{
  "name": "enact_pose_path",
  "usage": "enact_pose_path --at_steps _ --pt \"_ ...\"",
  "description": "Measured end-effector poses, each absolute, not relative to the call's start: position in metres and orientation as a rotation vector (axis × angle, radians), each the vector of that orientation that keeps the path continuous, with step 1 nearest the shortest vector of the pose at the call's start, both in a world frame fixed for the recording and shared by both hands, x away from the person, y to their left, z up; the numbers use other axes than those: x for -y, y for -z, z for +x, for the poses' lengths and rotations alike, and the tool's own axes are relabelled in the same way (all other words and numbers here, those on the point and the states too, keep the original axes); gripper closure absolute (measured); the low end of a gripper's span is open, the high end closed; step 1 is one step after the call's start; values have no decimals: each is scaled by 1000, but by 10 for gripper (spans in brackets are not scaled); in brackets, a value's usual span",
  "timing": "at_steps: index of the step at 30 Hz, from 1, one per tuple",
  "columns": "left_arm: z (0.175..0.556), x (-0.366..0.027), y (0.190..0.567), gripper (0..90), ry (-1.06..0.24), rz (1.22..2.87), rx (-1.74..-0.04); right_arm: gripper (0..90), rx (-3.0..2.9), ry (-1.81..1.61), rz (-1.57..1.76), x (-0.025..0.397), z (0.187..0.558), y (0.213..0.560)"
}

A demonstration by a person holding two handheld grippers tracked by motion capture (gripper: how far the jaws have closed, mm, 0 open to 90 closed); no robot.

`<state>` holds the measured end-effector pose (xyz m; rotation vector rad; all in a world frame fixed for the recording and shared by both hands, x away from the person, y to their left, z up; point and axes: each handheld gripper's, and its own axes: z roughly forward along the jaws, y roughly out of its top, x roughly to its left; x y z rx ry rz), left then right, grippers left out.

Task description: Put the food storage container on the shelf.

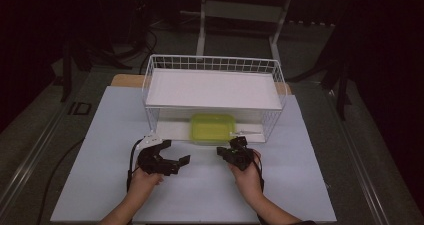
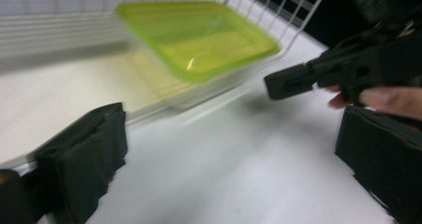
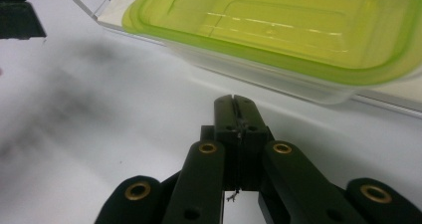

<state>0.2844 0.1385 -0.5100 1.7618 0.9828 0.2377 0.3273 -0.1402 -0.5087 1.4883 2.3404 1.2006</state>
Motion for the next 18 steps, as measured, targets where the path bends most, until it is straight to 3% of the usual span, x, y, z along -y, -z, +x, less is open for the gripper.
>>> enact_pose_path --at_steps 18 --pt "282 -138 513 8 -307 1742 -974 900 -2300 -1159 1515 115 357 524"
